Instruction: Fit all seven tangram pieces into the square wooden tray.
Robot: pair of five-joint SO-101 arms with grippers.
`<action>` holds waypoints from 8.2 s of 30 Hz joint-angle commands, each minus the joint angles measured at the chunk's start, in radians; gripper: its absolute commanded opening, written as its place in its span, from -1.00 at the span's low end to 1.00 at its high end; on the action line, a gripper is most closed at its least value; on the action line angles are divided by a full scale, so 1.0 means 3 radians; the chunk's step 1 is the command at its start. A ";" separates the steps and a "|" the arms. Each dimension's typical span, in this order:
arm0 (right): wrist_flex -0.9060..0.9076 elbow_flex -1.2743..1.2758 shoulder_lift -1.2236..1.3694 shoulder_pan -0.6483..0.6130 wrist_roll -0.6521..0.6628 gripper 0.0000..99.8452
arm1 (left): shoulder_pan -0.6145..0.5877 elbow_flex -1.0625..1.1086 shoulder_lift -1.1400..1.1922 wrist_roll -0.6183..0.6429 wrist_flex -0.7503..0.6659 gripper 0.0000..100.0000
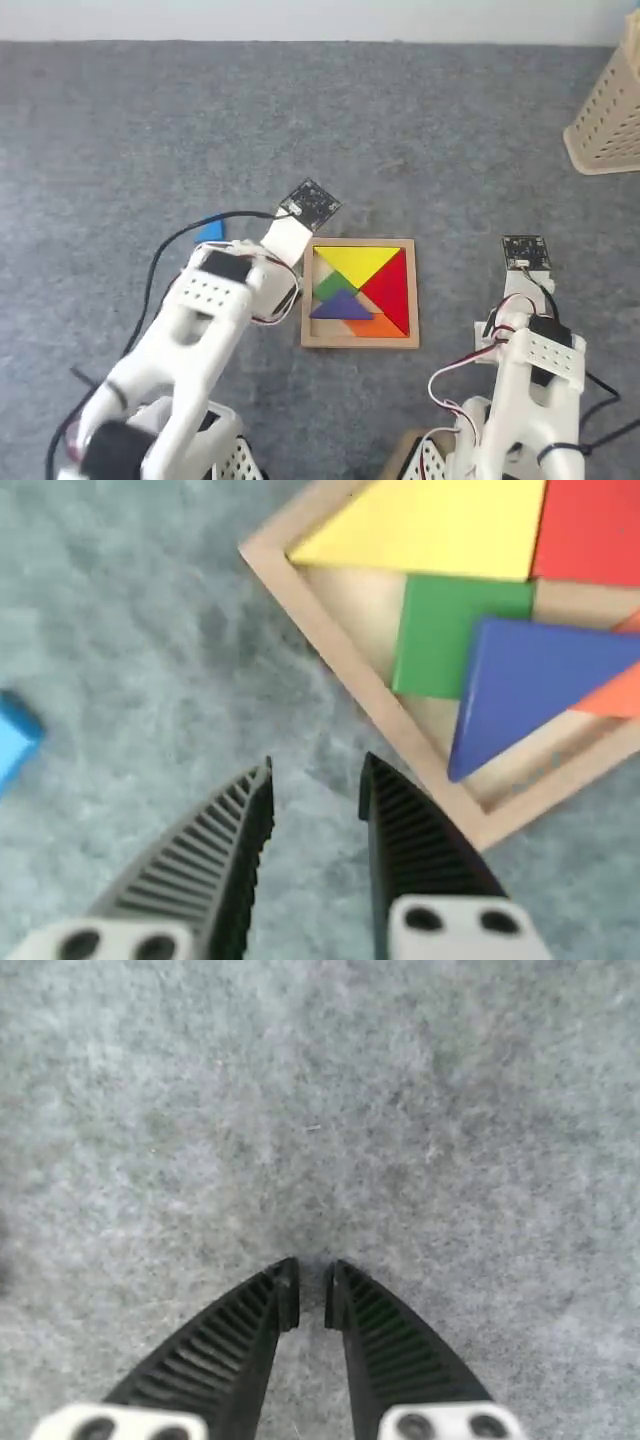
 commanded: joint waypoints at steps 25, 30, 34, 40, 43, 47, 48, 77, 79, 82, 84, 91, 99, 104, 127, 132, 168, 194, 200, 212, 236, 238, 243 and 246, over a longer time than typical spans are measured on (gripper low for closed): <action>-0.0043 -0.0015 -0.0084 -0.0028 0.0056 -0.83 | 0.0568 -0.0166 0.0205 -0.0097 0.0087 -0.73; -0.0043 -0.0015 -0.0084 -0.0028 0.0056 -0.83 | 0.0593 -0.0161 0.0205 -0.0118 0.0128 -0.73; -0.0043 -0.0015 -0.0084 -0.0028 0.0056 -0.83 | 0.0813 -0.0207 0.0174 -0.0118 0.0363 -0.73; -0.0043 -0.0015 -0.0084 -0.0028 0.0056 -0.83 | 0.1048 -0.0504 0.0174 -0.0102 0.0823 -0.73; -0.0043 -0.0015 -0.0084 -0.0028 0.0056 -0.83 | 0.1002 -0.0662 0.0174 -0.0113 0.0854 -0.73; -0.0043 -0.0015 -0.0084 -0.0028 0.0056 -0.83 | 0.0956 -0.1036 0.0174 -0.0118 0.1008 -0.73; -0.0043 -0.0015 -0.0084 -0.0028 0.0056 -0.83 | 0.0946 -0.1138 0.0174 -0.0118 0.1018 -0.73; -0.0049 -0.0015 -0.0079 -0.0028 0.0056 -0.83 | 0.1212 -0.1747 0.1534 -0.0276 0.0307 -0.90; -0.0049 -0.0015 -0.0079 -0.0028 0.0056 -0.83 | 0.1222 -0.1793 0.1529 -0.0276 0.0312 -0.85; -0.0049 -0.0015 -0.0079 -0.0028 0.0056 -0.83 | 0.1212 -0.1874 0.1565 -0.0276 0.0312 -0.82; -0.0049 -0.0015 -0.0079 -0.0028 0.0056 -0.83 | 0.1151 -0.1880 0.1565 -0.0276 0.0312 -0.82; -0.0049 -0.0015 -0.0079 -0.0028 0.0056 -0.83 | 0.0813 -0.1874 0.1570 -0.0409 0.0389 -0.82; -0.0049 -0.0015 -0.0079 -0.0028 0.0056 -0.83 | 0.0501 -0.1900 0.1545 -0.0465 0.0368 -0.82; -0.0049 -0.0015 -0.0079 -0.0028 0.0056 -0.83 | 0.0261 -0.2023 0.1529 -0.0394 0.0378 -0.82; -0.0043 -0.0015 -0.0079 -0.0028 0.0056 -0.83 | 0.0000 -0.0401 0.0563 0.0046 -0.0138 -0.89; -0.0043 -0.0015 -0.0079 -0.0028 0.0056 -0.83 | 0.0194 -0.0325 0.0563 0.0046 -0.0128 -0.89; -0.0049 -0.0015 -0.0074 -0.0028 0.0041 -0.83 | 0.0194 -0.0325 0.0020 0.0041 0.0476 -0.90; -0.0049 -0.0015 -0.0074 -0.0028 0.0036 -0.83 | 0.0322 -0.0115 -0.0164 0.0031 0.0189 -0.89; -0.0049 -0.0015 -0.0074 -0.0028 0.0036 -0.83 | -0.1084 -0.0499 -0.0077 0.0015 -0.0143 -0.81; -0.0049 -0.0015 -0.0074 -0.0028 0.0061 -0.83 | -0.1811 -0.1440 0.1320 0.0026 -0.0184 -0.65; -0.0049 -0.0015 -0.0074 -0.0028 0.0061 -0.83 | -0.1376 -0.1767 0.1688 -0.0491 -0.0205 -0.65; -0.0049 -0.0015 -0.0074 -0.0028 0.0061 -0.83 | -0.1391 -0.1803 0.1800 -0.0501 -0.0210 -0.65; -0.0049 -0.0015 -0.0074 -0.0028 0.0061 -0.83 | -0.1406 -0.2105 0.2158 -0.0609 -0.0056 -0.65; -0.0049 -0.0015 -0.0074 -0.0028 0.0061 -0.83 | -0.1453 -0.2186 0.2174 -0.0609 0.0015 -0.67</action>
